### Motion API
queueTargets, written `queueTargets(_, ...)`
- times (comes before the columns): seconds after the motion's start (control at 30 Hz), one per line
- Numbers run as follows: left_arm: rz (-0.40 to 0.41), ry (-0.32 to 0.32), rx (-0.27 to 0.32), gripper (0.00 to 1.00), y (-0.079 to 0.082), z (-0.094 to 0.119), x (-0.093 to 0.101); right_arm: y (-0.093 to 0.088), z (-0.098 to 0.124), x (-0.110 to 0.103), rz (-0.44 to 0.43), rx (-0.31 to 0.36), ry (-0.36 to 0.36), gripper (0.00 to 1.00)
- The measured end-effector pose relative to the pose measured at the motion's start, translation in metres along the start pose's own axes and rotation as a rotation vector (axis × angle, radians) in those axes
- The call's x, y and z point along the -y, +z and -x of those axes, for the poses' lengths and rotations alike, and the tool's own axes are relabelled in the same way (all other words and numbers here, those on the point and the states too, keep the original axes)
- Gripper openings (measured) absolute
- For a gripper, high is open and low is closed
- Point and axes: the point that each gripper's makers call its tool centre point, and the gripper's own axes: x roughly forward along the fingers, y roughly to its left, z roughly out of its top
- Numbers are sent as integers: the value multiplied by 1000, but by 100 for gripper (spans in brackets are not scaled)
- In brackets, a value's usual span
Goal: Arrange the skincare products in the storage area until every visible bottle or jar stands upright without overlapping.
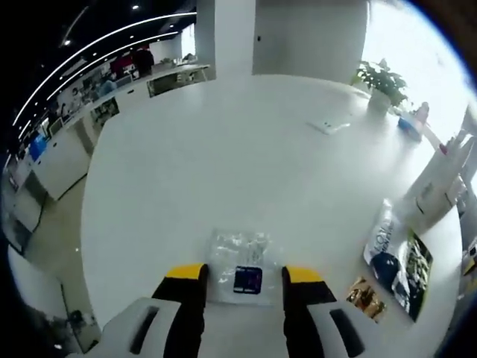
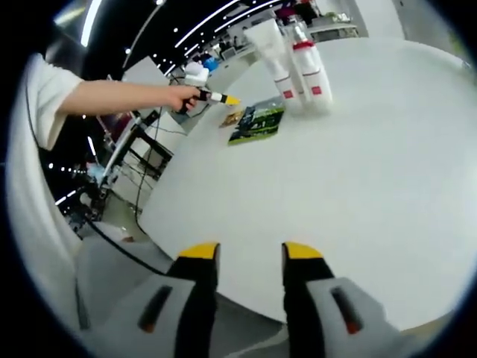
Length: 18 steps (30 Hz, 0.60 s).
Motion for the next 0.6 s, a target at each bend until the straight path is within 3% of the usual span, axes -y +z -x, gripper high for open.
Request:
queueTargets(0.33,19,-16,-12,41,-7,11,8,-1,0,-3,12,-12,9,34)
queueTargets(0.5,53,-20,45,41,1,33,16,-2,-2,-5,23,-15,12,34)
queueTargets(0.6,117,-68,126,41,9,49,40,-1,-2,-6,28,-10,10,34)
